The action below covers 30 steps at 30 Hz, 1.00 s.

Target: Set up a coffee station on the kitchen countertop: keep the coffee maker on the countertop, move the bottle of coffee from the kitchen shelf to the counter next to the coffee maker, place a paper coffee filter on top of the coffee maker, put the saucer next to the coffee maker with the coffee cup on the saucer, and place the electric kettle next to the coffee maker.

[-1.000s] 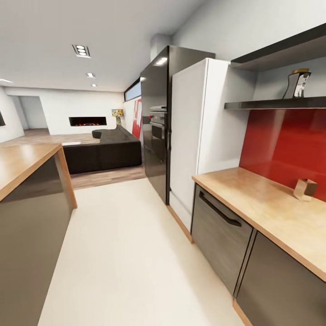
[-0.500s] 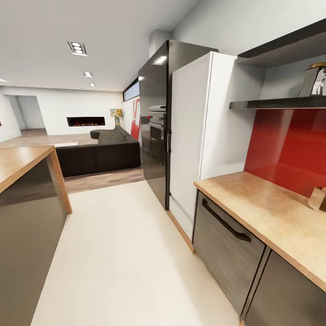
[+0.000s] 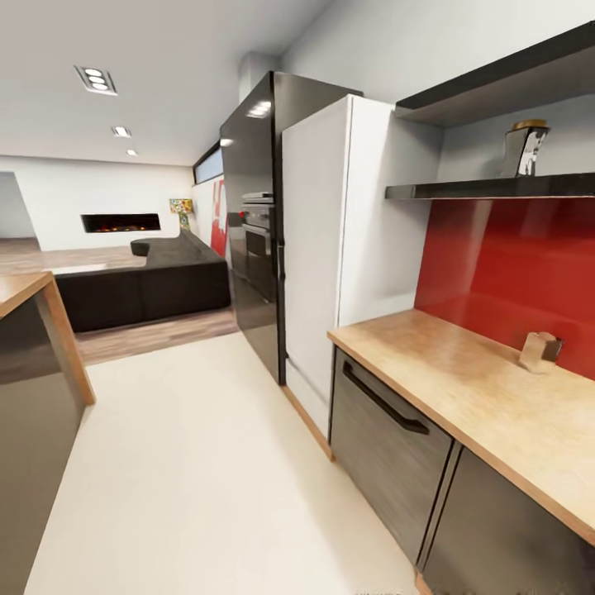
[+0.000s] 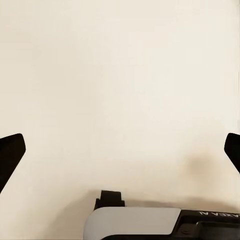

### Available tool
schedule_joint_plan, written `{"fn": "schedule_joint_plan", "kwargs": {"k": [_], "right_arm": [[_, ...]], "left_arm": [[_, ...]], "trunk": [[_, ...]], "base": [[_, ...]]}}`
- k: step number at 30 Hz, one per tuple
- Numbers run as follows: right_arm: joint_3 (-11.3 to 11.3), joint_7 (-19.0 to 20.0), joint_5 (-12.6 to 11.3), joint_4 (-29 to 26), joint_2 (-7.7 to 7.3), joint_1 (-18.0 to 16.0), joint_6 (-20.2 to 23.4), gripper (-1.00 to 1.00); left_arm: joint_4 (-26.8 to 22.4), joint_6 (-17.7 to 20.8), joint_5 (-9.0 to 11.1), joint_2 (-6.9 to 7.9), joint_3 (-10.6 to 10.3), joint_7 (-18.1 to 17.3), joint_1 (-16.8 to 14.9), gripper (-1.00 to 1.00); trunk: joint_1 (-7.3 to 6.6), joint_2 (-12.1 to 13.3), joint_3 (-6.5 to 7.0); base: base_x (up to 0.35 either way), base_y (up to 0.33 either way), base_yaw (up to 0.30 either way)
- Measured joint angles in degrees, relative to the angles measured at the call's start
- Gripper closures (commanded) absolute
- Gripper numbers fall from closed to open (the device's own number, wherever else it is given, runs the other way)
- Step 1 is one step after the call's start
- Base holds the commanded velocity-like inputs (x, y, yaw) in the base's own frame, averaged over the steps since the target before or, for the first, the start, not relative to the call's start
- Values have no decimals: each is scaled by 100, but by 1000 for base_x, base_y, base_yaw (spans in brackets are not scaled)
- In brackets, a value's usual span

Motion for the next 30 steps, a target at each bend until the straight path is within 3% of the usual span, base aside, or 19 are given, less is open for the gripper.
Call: {"fn": "schedule_joint_plan", "kwargs": {"k": [10,20,30], "right_arm": [[0,3,-1,9,-17,191,0,-100],[0,1,0,-1,-18,200,1,-100],[0,8,-1,3,-17,201,-1,-100]], "left_arm": [[0,0,-3,0,0,0,0,-100],[-4,5,-4,0,0,0,2,-100],[0,0,-1,0,0,0,0,-100]], "trunk": [[0,0,21],[-1,0,30],[0,0,31]], "base": [[0,2,-248],[68,199,-84],[16,38,-225]]}}
